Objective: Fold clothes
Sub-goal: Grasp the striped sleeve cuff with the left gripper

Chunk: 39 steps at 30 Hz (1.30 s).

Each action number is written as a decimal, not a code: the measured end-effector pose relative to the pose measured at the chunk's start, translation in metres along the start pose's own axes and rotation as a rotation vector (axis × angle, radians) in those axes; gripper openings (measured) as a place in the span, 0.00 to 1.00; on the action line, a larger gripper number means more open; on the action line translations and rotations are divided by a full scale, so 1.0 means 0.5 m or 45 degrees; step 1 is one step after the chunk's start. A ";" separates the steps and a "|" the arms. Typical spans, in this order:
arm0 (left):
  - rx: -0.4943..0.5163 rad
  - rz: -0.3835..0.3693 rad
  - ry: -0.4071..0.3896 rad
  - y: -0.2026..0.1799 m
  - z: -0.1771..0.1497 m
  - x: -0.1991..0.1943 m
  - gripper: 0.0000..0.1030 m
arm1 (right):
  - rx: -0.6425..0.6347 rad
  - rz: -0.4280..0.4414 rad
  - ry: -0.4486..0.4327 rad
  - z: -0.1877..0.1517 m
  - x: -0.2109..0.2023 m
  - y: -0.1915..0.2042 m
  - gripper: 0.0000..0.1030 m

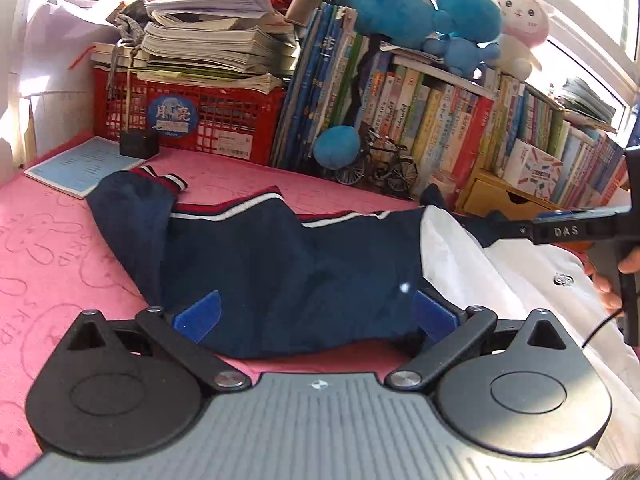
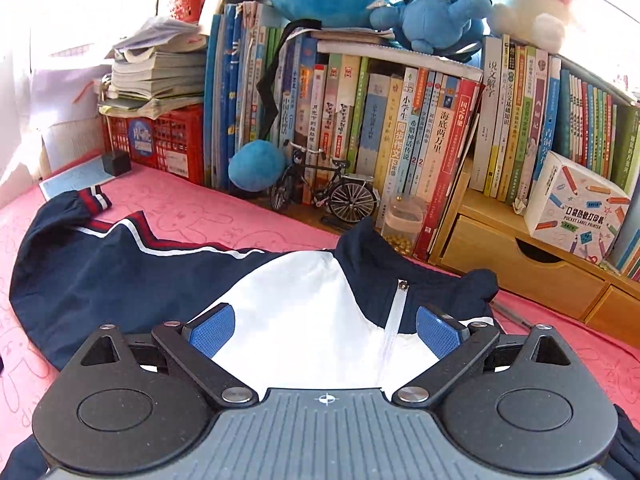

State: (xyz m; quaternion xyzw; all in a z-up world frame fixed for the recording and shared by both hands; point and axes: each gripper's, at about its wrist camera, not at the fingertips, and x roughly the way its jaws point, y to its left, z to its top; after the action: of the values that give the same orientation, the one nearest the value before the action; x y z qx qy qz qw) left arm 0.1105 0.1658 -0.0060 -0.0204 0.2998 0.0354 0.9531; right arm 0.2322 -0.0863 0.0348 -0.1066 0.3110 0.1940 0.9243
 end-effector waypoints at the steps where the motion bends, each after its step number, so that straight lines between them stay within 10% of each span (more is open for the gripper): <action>1: 0.030 0.078 0.003 0.016 0.015 0.017 1.00 | 0.023 0.009 0.015 -0.009 0.008 -0.002 0.96; 7: 0.185 0.502 0.094 0.119 0.080 0.127 0.95 | 0.090 0.025 0.135 -0.049 0.062 0.013 0.96; 14: -0.243 0.327 0.262 0.327 -0.009 0.072 0.85 | 0.081 -0.010 0.157 -0.068 0.081 0.007 0.96; 19: -0.213 0.429 0.261 0.364 -0.030 0.010 0.85 | 0.175 -0.025 0.199 -0.079 0.108 -0.018 0.96; 27: -0.059 0.293 0.167 0.265 0.029 -0.037 0.86 | 0.183 -0.023 0.214 -0.093 0.123 -0.010 0.96; 39: 0.058 0.535 0.265 0.276 0.073 0.158 0.80 | 0.205 -0.070 0.085 -0.124 0.123 0.009 1.00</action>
State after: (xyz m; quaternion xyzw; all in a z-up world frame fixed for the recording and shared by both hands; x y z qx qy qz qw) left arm 0.1850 0.3100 -0.0237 0.0603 0.3950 0.2241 0.8889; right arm 0.2420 -0.0843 -0.0520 -0.0468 0.3532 0.1391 0.9239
